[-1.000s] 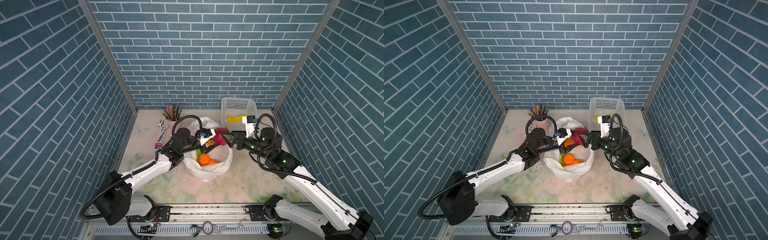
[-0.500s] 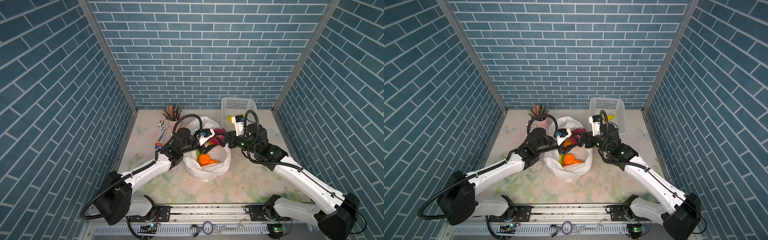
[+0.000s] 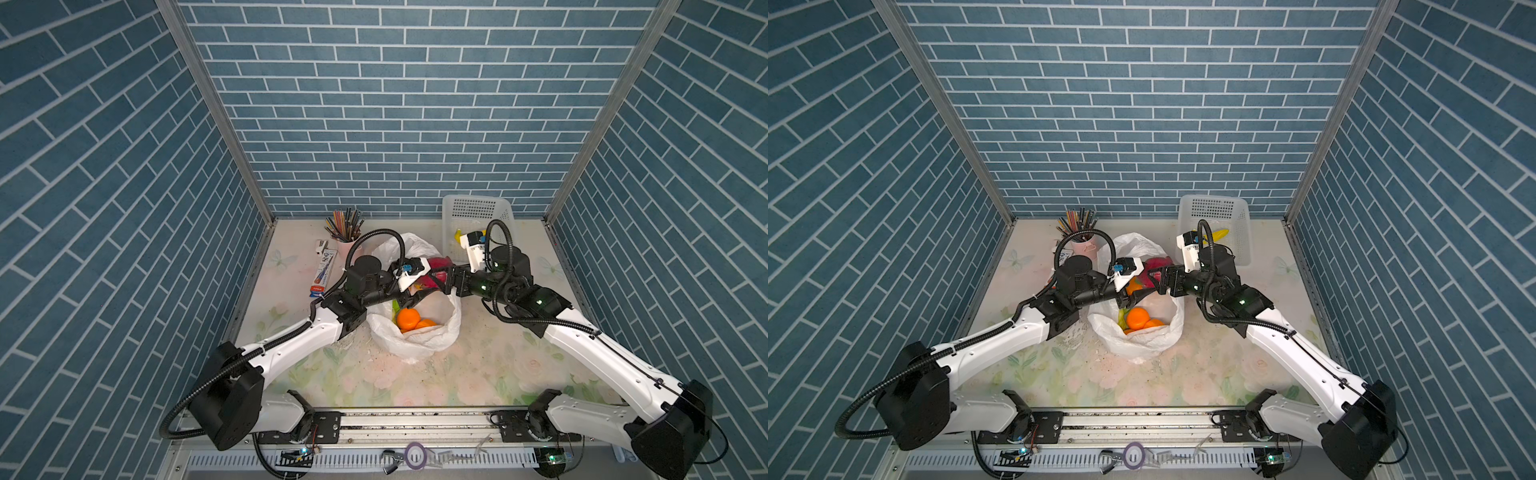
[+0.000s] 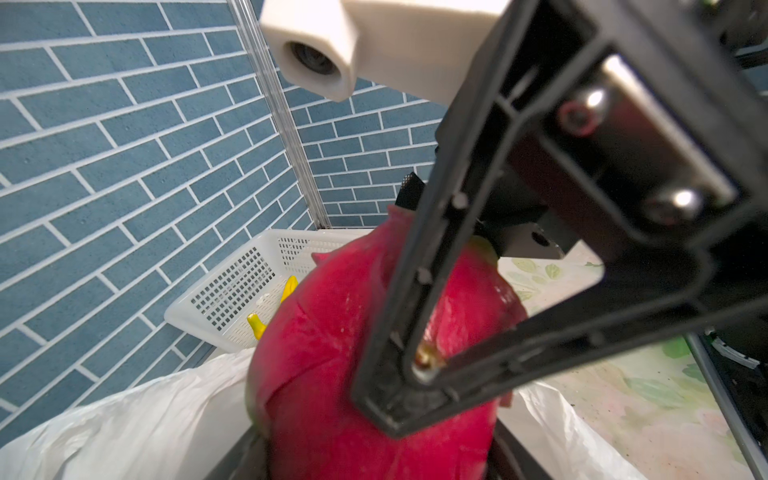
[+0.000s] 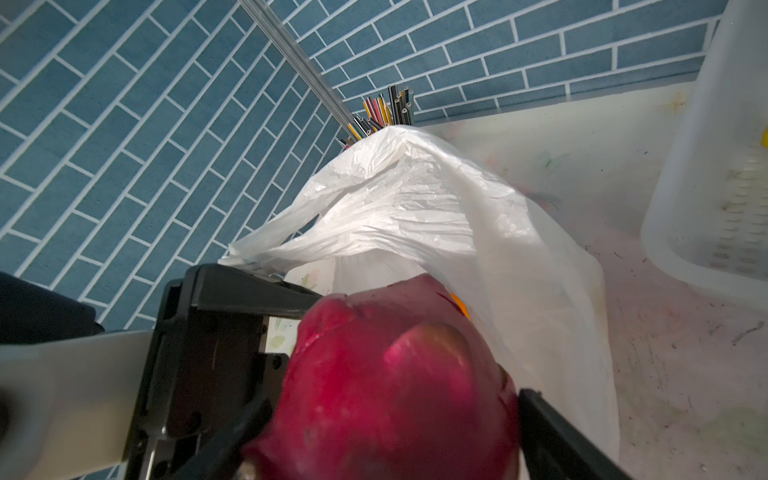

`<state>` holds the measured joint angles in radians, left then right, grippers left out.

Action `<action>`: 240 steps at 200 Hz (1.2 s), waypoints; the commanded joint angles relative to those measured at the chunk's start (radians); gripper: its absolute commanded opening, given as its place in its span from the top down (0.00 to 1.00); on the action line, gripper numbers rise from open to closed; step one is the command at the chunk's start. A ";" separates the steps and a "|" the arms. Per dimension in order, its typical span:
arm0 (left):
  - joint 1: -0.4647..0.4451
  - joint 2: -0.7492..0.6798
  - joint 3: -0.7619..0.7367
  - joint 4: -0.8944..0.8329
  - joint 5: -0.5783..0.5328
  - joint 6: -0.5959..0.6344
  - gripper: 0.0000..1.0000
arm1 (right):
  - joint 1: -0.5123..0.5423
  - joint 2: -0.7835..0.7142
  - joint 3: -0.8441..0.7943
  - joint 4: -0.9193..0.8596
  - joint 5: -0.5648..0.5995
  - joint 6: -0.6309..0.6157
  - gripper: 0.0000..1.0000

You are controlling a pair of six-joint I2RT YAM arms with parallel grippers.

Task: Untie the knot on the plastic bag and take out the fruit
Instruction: 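Grasp the pink dragon fruit with the right gripper from the left gripper, then carry the dragon fruit to the white basket with right gripper while left withdraws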

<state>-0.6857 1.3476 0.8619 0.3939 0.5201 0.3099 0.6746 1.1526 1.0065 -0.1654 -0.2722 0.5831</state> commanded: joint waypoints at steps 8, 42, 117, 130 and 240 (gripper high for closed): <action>-0.016 -0.014 0.041 0.038 0.023 0.016 0.50 | 0.014 0.000 0.003 0.041 -0.055 0.021 0.23; -0.017 -0.036 0.036 0.040 0.014 0.009 0.28 | 0.011 -0.041 -0.004 0.031 0.019 0.028 0.41; -0.026 -0.145 -0.003 -0.008 0.006 0.005 0.13 | -0.055 -0.134 -0.026 0.071 -0.027 0.050 0.45; -0.026 -0.168 -0.007 -0.021 0.007 0.005 0.13 | -0.069 -0.152 -0.027 0.077 -0.044 0.051 0.45; -0.026 -0.278 0.014 -0.065 -0.062 -0.024 0.13 | -0.246 -0.238 -0.005 0.305 -0.147 0.121 0.46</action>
<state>-0.7086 1.0805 0.8631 0.3531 0.4774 0.3019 0.4671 0.9291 0.9802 0.0013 -0.4076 0.6544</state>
